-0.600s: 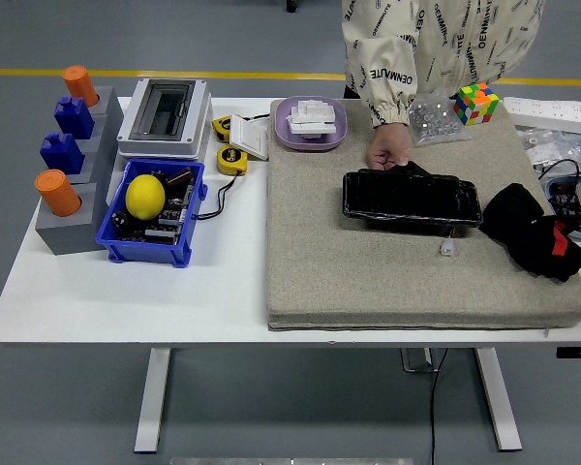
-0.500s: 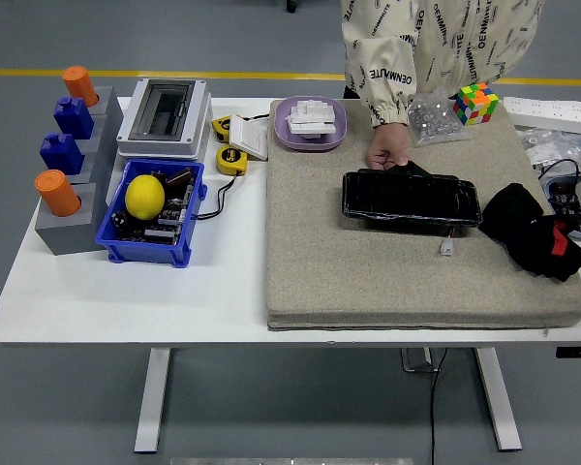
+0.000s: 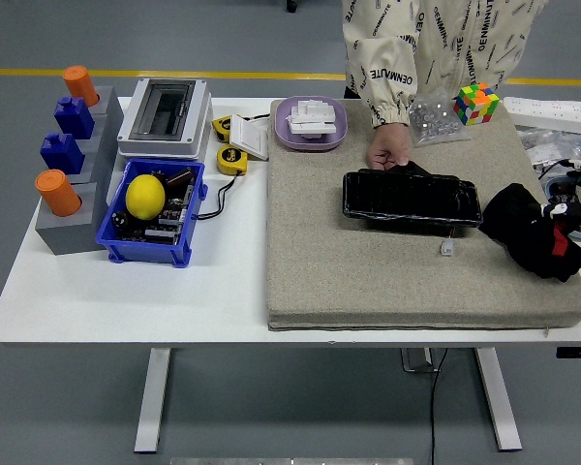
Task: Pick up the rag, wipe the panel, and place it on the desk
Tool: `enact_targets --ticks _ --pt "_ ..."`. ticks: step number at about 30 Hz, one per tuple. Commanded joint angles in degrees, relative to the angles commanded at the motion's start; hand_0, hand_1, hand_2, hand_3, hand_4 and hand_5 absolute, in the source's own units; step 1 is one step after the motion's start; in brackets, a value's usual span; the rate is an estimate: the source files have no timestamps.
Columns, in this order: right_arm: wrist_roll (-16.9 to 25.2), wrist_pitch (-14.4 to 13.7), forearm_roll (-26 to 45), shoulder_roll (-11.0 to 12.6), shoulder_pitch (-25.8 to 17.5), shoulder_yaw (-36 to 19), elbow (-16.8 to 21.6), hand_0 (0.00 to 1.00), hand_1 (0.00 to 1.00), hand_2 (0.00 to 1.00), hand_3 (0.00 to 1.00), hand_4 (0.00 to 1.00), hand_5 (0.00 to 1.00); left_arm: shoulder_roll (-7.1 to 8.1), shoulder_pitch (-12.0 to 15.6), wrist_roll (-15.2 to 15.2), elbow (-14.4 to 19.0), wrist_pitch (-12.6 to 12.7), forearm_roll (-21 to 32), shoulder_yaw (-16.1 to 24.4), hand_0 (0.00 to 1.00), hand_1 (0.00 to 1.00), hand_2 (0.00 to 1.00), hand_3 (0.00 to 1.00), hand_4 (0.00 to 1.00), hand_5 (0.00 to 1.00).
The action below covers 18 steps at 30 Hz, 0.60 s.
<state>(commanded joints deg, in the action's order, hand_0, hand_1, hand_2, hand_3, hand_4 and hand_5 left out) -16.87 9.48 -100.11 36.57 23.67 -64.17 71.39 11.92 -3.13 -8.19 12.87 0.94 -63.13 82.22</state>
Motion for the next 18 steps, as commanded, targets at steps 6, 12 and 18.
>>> enact_targets --ticks 6,12,18 --pt "-1.62 2.19 -14.52 -1.52 1.9 0.97 -3.0 0.936 0.888 0.932 0.963 0.998 0.64 -0.05 0.13 -0.02 -0.04 0.02 -0.06 0.3 0.606 0.641 0.655 0.56 0.628 0.442" --pt "-5.15 3.41 -27.03 -5.84 3.81 -0.46 -7.32 0.937 0.885 0.931 0.942 0.998 0.647 -0.09 0.06 -0.01 0.04 -0.01 0.04 0.23 0.605 0.642 0.655 0.56 0.628 0.443" --pt "-8.15 3.84 -27.35 -10.2 5.05 -2.41 -8.95 0.94 0.884 0.931 0.938 0.998 0.656 -0.03 0.2 -0.02 -0.02 0.02 -0.02 0.38 0.606 0.641 0.657 0.56 0.628 0.443"
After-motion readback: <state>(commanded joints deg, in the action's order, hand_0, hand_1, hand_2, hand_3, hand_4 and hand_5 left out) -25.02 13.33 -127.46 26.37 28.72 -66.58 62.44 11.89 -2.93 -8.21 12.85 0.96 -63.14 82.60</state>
